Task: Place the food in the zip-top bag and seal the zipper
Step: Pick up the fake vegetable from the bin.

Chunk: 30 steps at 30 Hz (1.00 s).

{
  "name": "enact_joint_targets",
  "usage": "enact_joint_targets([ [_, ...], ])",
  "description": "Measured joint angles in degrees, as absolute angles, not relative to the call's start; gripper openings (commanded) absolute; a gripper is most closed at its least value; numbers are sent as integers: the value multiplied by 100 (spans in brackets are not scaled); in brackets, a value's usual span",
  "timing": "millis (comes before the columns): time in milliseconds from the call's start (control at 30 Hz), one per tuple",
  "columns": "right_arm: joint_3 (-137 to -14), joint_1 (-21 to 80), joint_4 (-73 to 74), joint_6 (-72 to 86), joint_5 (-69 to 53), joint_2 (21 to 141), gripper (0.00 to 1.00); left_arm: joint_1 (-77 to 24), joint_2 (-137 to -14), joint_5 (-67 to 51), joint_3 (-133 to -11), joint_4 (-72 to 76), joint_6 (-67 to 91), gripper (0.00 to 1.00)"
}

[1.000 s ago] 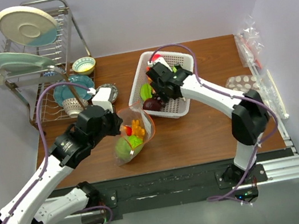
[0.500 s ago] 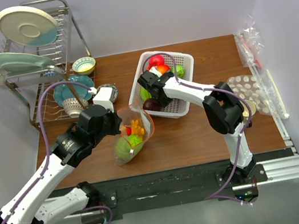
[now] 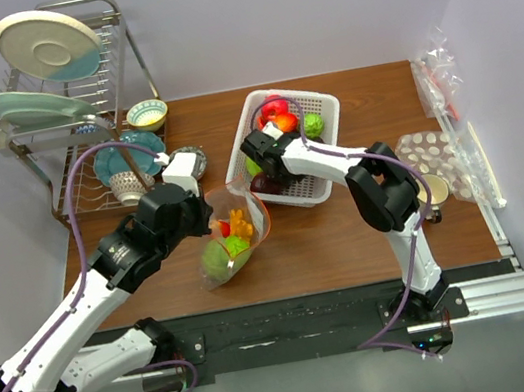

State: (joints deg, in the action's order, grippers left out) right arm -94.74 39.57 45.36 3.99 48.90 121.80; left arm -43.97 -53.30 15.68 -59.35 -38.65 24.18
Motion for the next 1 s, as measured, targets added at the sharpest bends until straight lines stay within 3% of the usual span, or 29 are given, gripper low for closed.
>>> enact_joint_targets([
  [133, -9472, 3959, 4532, 414, 5006, 12175, 24, -4397, -5328, 1570, -5935, -3865, 2418, 0],
  [600, -9426, 3957, 4740, 423, 4915, 11231, 18, -4397, -5328, 1564, -5935, -3863, 2421, 0],
  [1000, -9776, 3957, 4849, 421, 2615, 9572, 24, -4397, -5328, 1533, -5935, -3854, 2421, 0],
])
